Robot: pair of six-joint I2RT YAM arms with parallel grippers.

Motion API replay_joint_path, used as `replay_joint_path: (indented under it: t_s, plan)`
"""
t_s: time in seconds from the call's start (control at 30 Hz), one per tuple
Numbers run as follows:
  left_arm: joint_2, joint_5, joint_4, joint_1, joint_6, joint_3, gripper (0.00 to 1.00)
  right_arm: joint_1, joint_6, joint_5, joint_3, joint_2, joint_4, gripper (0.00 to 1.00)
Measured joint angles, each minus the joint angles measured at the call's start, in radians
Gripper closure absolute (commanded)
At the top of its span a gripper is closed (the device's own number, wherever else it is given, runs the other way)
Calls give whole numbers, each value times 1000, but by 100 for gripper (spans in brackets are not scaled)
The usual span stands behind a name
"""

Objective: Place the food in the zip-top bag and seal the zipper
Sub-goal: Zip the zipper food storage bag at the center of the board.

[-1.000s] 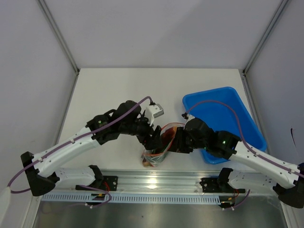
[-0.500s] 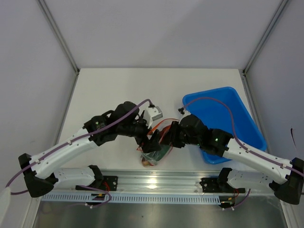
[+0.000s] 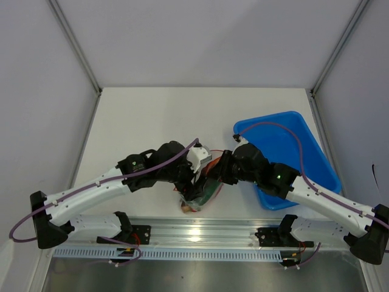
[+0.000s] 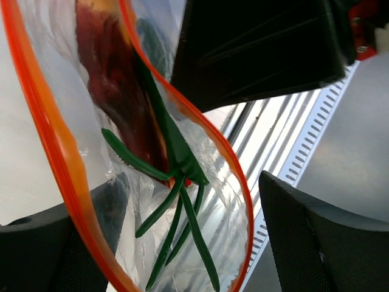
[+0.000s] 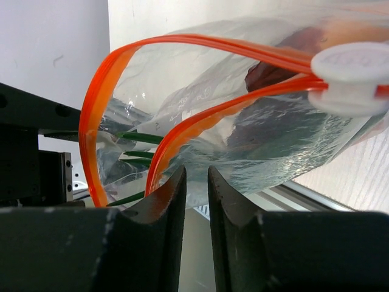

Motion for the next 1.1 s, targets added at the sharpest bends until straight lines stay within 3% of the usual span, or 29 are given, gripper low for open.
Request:
replay_joint_path:
  t_s: [0.1, 0.13, 0.23, 0.43, 0.47, 0.6, 0.77, 0.93, 1.1]
  plan:
    - [0, -50, 3, -6, -7, -8, 27, 0, 0, 0, 0, 2, 2, 76]
    - [0, -60, 5, -6, -10, -12, 40, -1, 0, 0, -1, 2, 3, 76]
    - [0, -92, 23, -6, -29, -36, 61, -1, 0, 0, -2, 4, 6, 74]
    - [0, -116, 42, -1, -40, -61, 88, -14, -35, 0, -2, 5, -1, 63]
    - [0, -112, 48, 6, -42, -62, 99, -19, -53, 1, -2, 5, -12, 61]
    - [0, -74, 58, 62, -53, -67, 100, -45, -143, 5, 2, 8, -84, 55]
    - [-15, 4, 60, 156, -55, -69, 99, -91, -251, 16, 2, -8, -162, 33]
    - [-49, 105, 62, 222, -57, -69, 100, -138, -350, 11, -33, -89, -145, 29]
    - [-66, 214, 69, 243, -66, -70, 100, -259, -421, -104, -119, -111, -27, 29]
